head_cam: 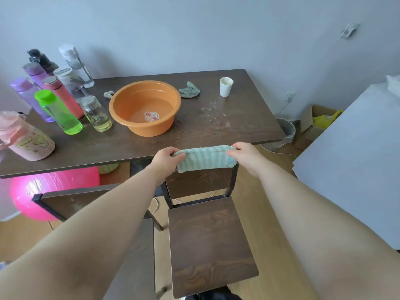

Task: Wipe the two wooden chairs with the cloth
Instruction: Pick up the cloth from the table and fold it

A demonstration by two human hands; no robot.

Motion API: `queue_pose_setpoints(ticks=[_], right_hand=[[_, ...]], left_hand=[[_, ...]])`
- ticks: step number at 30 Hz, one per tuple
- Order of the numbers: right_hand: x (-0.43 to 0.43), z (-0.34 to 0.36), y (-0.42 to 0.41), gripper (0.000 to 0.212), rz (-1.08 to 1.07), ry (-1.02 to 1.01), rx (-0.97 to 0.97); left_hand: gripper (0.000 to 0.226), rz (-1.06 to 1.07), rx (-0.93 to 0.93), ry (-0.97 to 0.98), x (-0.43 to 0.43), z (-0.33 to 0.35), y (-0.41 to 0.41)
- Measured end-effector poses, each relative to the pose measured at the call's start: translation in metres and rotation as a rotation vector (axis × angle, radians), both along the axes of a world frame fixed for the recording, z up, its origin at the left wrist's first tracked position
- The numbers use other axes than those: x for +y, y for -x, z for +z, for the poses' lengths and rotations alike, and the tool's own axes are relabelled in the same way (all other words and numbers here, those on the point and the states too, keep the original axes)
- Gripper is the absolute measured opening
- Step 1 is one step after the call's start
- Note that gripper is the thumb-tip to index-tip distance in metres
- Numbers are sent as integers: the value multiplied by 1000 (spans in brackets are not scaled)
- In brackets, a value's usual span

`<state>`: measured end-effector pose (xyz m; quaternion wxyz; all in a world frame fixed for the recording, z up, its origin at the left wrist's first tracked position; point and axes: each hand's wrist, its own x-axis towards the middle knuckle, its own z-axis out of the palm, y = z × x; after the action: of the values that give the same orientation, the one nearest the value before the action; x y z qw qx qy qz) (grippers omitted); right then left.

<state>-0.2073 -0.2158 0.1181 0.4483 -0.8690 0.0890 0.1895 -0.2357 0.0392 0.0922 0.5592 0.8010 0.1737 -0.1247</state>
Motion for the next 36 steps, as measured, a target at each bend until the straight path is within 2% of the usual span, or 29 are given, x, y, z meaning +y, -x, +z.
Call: queue_pose_setpoints(ticks=[3,6,14,19,25,33,36], right_hand=[[0,0,29,37,-30,-170,28],[6,9,59,23,-56,-376,58],[-9,-1,119,18,-15,-512,112],[-22,-8,155,24,9,-624,217],[-35,-17,197,8,23,-870,347],[-28,-28,226,17,5,-909,411],[-22,-30,234,11,7,-923,431]], left_hand=[[14,55,-11,128,4,3,32],[15,102,-16,198,3,5,62],[14,239,-39,130,-18,-1,141],[14,339,-10,105,-41,-17,193],[5,377,6,32,-70,-31,234],[59,329,142,39,-105,-33,261],[67,291,228,49,-102,-44,262]])
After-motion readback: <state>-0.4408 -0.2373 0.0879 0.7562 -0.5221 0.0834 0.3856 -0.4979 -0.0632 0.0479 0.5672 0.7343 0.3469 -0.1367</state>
